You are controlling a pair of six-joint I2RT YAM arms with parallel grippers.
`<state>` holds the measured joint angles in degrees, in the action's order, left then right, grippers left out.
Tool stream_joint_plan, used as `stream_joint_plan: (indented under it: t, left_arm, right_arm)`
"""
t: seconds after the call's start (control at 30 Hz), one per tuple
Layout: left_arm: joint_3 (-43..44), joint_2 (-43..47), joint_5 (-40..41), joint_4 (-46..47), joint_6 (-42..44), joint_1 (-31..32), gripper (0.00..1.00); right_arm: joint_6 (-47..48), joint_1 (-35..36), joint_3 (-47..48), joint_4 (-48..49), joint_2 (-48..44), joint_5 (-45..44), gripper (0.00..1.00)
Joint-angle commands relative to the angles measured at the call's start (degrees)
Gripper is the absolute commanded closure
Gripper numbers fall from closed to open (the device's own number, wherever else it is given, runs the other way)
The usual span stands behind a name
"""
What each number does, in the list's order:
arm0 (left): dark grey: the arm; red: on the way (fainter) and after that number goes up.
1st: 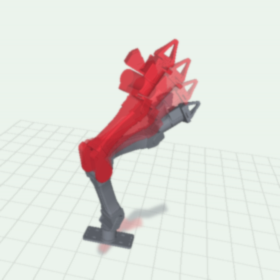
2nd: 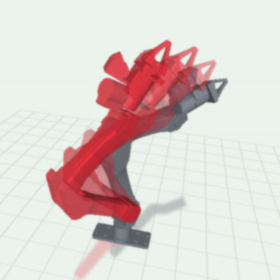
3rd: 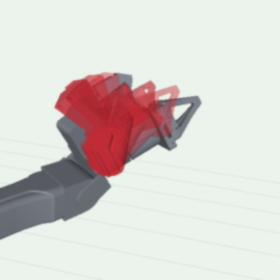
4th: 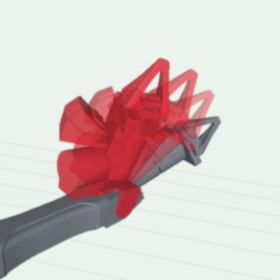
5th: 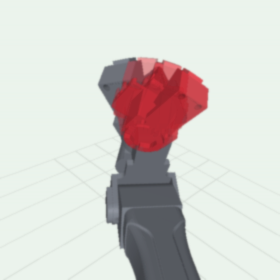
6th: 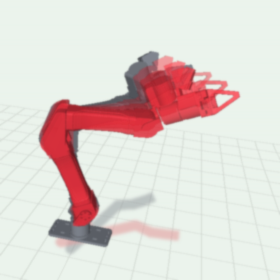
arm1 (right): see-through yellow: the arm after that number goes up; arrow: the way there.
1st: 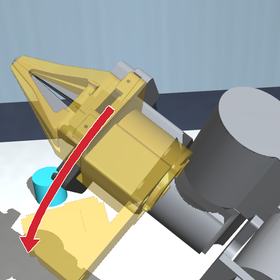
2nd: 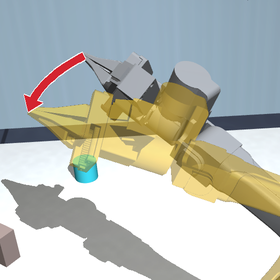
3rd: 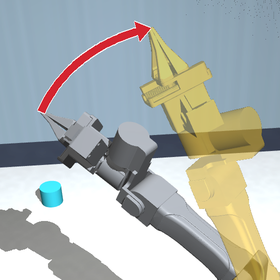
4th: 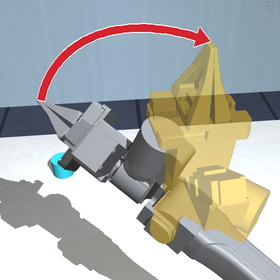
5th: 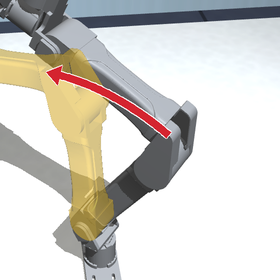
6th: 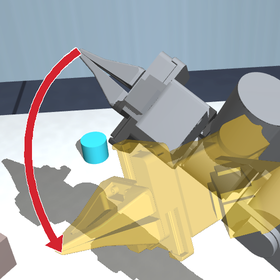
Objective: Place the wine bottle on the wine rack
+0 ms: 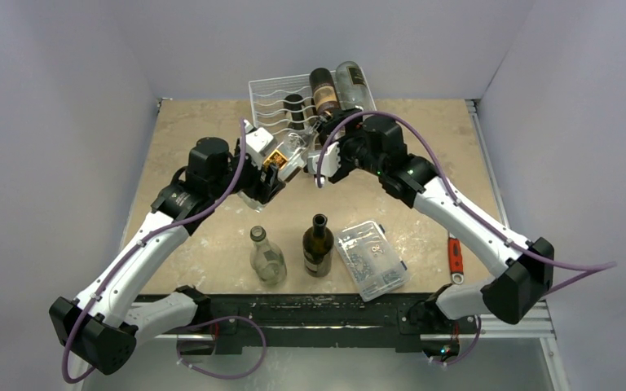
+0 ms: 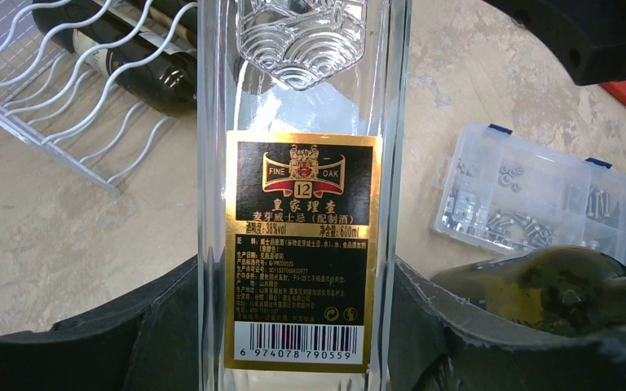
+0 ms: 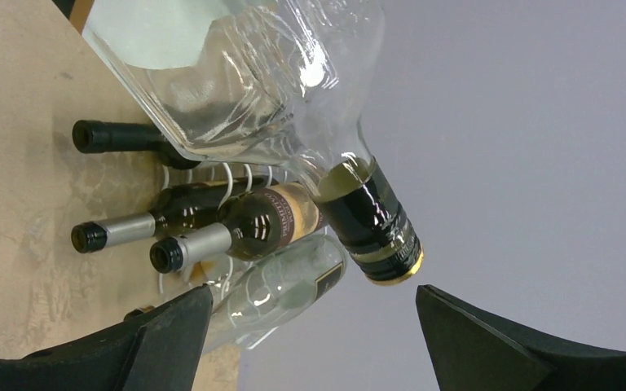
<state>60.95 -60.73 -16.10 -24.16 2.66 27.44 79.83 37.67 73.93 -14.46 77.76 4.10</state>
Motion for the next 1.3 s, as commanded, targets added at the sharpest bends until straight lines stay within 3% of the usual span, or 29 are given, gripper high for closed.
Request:
stream_joint_plan:
  t: [0.0,0.33,0.5,0.57,0.67,0.77,0.97,1.23,1.27]
  left_arm:
    - [3.3,1.7,-0.8,8.1,0.0,0.1,1.00]
    - [3.3,1.8,-1.3,7.9,0.6,0.1,1.00]
    - [2.8,1.8,-1.6,8.1,1.5,0.1,1.00]
    - [2.7,1.7,-1.4,8.1,1.6,0.1,1.00]
    - [2.8,1.4,-1.6,8.2,1.5,0.1,1.00]
    - [2.8,1.5,-1.8,8.2,1.4,0.1,1.00]
    - [2.7,1.8,-1.0,8.1,1.6,0.1,1.00]
    - [3.7,2.1,3.2,7.6,-0.5,0.1,0.99]
    - [3.9,2.2,3.8,7.6,-1.2,0.0,0.93]
  right_arm:
    - [5.3,0.3,4.1,1.0,2.1,1.0,0.01]
    - [8.8,2.3,9.8,-0.6,9.3,3.3,0.04]
    - [9.6,2.7,10.9,-0.7,10.9,3.9,0.11]
    - [9.9,2.7,10.6,0.0,10.8,4.1,0.19]
    - [10.9,2.8,8.3,2.3,9.9,4.4,0.44]
    - [10.7,2.7,7.9,2.3,9.7,5.0,0.59]
    - [12.3,2.7,6.6,1.8,8.5,4.5,1.00]
    - [10.4,2.8,-0.3,8.5,3.7,4.6,1.00]
    - [9.9,2.8,-1.4,9.8,3.2,4.3,1.00]
